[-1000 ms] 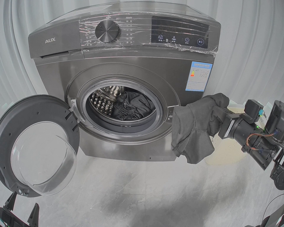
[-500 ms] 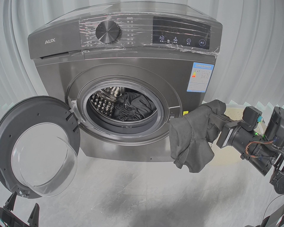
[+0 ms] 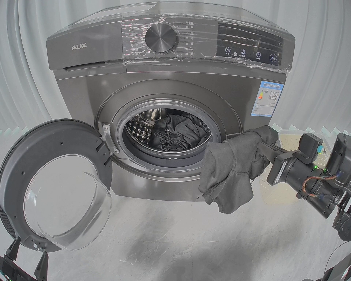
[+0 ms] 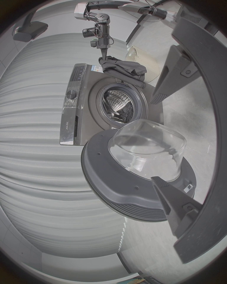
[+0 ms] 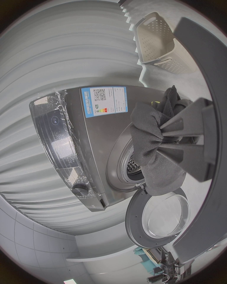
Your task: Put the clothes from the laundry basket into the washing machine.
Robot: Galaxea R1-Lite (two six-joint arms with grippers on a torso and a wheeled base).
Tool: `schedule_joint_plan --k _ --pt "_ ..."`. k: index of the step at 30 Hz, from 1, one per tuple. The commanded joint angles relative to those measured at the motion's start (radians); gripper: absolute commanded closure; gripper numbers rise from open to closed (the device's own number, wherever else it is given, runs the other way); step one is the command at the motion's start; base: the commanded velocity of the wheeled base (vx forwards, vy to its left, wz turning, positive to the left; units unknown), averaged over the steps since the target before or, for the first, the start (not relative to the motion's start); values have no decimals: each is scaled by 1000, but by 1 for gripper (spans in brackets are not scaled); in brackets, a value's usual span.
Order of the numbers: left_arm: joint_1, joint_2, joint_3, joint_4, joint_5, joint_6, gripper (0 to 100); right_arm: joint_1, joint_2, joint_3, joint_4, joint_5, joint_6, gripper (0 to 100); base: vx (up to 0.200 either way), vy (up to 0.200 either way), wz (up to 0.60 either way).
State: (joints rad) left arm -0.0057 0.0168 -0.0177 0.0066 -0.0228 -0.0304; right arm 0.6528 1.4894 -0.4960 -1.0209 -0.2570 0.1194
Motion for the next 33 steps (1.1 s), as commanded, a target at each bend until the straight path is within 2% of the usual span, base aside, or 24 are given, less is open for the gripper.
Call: schedule_joint_plan --k 1,11,20,22,26,30,33 --pt "0 -17 15 0 0 0 0 1 2 2 -1 1 0 100 0 0 0" --pt "0 -17 15 0 0 3 0 2 5 13 1 7 0 100 0 180 0" --pt "1 -17 15 -2 4 0 0 18 19 25 1 9 8 100 0 0 0" --pt "1 -17 16 -2 6 7 0 24 19 31 1 9 9 100 0 0 0" --pt "1 -17 16 -4 -2 32 0 54 22 17 1 9 46 100 0 0 0" --pt "6 -17 16 -4 -8 49 0 85 34 8 -1 10 51 100 0 0 0" --pt "3 -17 16 -4 -8 37 0 96 32 19 1 13 52 100 0 0 0"
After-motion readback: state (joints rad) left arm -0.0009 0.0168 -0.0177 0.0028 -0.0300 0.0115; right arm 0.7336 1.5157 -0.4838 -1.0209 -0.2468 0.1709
